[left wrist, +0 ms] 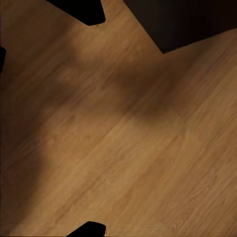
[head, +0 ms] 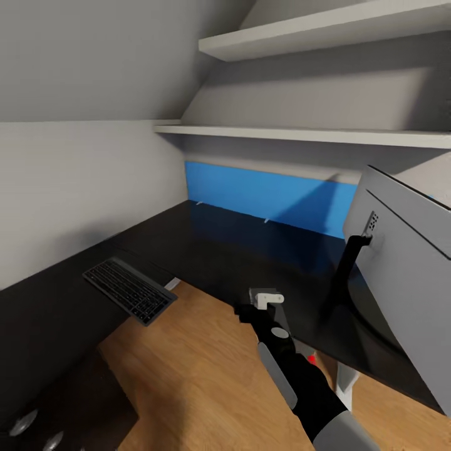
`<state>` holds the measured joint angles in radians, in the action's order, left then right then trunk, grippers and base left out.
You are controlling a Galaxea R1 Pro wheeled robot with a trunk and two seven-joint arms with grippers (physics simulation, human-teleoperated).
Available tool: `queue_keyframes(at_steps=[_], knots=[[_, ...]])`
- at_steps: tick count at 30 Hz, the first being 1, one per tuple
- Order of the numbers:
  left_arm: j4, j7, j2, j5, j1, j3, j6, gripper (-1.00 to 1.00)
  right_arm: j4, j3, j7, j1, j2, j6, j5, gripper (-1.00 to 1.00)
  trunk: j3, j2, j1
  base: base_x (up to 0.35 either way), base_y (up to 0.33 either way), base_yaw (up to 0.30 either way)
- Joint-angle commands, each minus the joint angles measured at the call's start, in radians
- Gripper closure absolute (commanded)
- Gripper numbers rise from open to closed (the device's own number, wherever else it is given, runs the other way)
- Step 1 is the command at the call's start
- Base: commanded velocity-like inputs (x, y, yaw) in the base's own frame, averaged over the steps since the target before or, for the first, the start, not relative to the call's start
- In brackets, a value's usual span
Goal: In the bedroom, organize the workspace by keeping the computer under the desk, ensuring the monitor is on the desk, placing the keyboard on the desk next to the monitor, placing the mouse on the desk next to the keyboard, moving the folder from the swivel chair onto the desk next to the mouse, stacking the notebook on top of the folder with the pen on top of the notebook, and positioning the swivel chair next to the desk.
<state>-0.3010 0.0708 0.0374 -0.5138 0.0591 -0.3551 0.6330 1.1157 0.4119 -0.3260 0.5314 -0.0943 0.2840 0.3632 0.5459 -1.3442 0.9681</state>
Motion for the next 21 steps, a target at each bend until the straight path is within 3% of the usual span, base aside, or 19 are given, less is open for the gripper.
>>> queue_keyframes(at_steps=[1,11,21], knots=[[0.0,0.007,-0.001,-0.003,0.001,-0.008,0.004,-1.0,0.001,0.002,-0.008,0.001,0.0,0.003,0.008,-1.0,0.001,-0.001,-0.001,-0.328,0.0,0.002],[0.0,0.007,0.0,-0.003,0.001,-0.009,0.005,-1.0,-0.001,0.002,-0.008,0.001,0.0,0.003,0.009,-1.0,0.001,-0.001,-0.001,-0.316,0.0,0.001],[0.0,0.007,0.0,-0.003,0.001,-0.01,0.005,-1.0,-0.007,0.001,-0.006,0.001,0.001,0.003,0.011,-1.0,0.001,-0.001,-0.001,-0.201,0.0,0.0]])
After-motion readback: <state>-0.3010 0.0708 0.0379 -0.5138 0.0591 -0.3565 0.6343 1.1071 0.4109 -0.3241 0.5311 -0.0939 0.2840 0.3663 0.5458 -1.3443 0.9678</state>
